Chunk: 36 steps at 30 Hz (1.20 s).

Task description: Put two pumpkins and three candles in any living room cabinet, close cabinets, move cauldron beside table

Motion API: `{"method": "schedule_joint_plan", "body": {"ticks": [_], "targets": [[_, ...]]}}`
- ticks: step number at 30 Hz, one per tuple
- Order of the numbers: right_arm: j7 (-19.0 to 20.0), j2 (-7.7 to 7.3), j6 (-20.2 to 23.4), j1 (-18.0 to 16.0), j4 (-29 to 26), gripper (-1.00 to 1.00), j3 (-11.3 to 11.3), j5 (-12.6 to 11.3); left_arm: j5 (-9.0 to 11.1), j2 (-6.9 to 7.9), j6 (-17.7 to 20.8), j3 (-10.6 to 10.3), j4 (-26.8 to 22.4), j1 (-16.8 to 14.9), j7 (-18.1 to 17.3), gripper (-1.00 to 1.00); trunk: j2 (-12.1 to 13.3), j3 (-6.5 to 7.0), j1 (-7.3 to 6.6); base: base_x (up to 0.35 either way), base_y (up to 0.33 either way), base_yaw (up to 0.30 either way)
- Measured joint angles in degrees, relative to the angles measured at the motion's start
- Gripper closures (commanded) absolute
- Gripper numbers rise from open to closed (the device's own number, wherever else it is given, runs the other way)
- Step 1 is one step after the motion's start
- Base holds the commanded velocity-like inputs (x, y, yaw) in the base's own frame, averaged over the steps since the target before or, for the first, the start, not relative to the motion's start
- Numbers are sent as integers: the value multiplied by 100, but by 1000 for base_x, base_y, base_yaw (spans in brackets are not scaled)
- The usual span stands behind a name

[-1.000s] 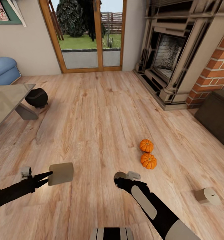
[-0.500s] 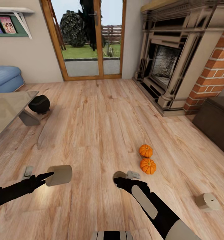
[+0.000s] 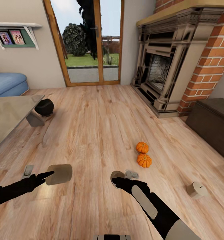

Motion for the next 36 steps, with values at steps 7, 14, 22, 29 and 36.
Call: {"method": "schedule_joint_plan", "body": {"ticks": [7, 14, 22, 29, 36], "targets": [[0, 0, 7, 1, 19, 100, 0, -4, -9, -1, -6, -8, -7, 0, 0, 100, 10, 109, -18, -341, 0, -155], [0, 0, 4, 1, 45, 100, -22, -2, -17, -4, -8, -12, -9, -1, 0, 100, 19, 212, -36, -341, 0, -167], [12, 0, 1, 1, 62, 100, -27, -5, -10, -8, -9, -18, -9, -1, 0, 100, 30, 330, -57, -341, 0, -168], [17, 0, 2, 1, 71, 100, -27, -5, 3, -8, -9, -25, -9, -1, 0, 100, 39, 433, -75, -341, 0, -168], [24, 0, 0, 1, 82, 100, -34, -5, 4, -9, -9, -34, -9, -1, -15, 100, 48, 536, -93, -340, 0, -168]]}}
